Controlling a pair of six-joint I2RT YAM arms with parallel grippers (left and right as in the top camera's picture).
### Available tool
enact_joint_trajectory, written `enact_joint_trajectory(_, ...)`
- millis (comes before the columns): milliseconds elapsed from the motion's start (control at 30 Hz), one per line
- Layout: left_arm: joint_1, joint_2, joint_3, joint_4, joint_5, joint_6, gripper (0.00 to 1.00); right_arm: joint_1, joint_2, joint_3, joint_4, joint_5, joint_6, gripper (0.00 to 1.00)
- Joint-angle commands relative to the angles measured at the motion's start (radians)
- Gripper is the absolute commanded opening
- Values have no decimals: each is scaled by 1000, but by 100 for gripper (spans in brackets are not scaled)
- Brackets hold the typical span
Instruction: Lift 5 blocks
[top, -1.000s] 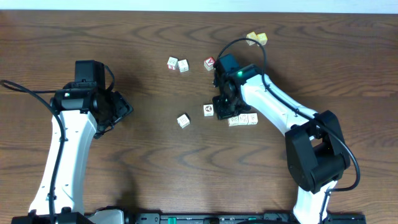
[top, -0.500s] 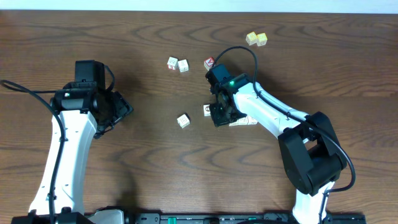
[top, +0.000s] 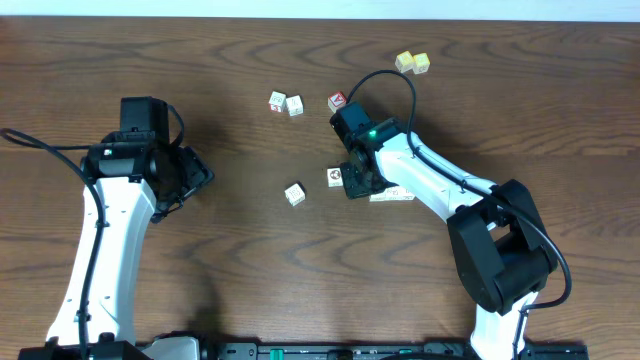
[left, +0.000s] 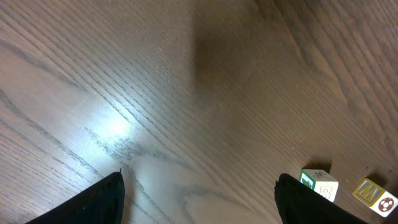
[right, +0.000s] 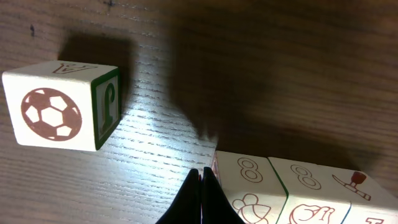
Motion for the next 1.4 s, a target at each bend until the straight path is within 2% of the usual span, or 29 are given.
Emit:
enact_joint_trajectory(0,4,-10,18,-3,-5,6,78,5,9,-7,8,35,22,1)
enact_joint_trajectory(600,4,-10,18,-3,-5,6,78,0,8,-3,19,42,28,1)
enact_joint_trajectory(800,4,-10,18,-3,-5,6,78,0,3,68,-5,-18,28,1)
enact_joint_trajectory(900,4,-10,18,-3,-5,6,78,2,1,117,-3,-48,28,9)
enact_joint_trajectory(1000,4,-10,18,-3,-5,6,78,3,1,133,27,-53,28,11)
enact_joint_trajectory(1200,4,-10,18,-3,-5,6,78,13,3,132,103,-142,28,3)
enact_joint_trajectory(1367,4,-10,18,-3,-5,6,78,36,9,132,155,-89,29,7)
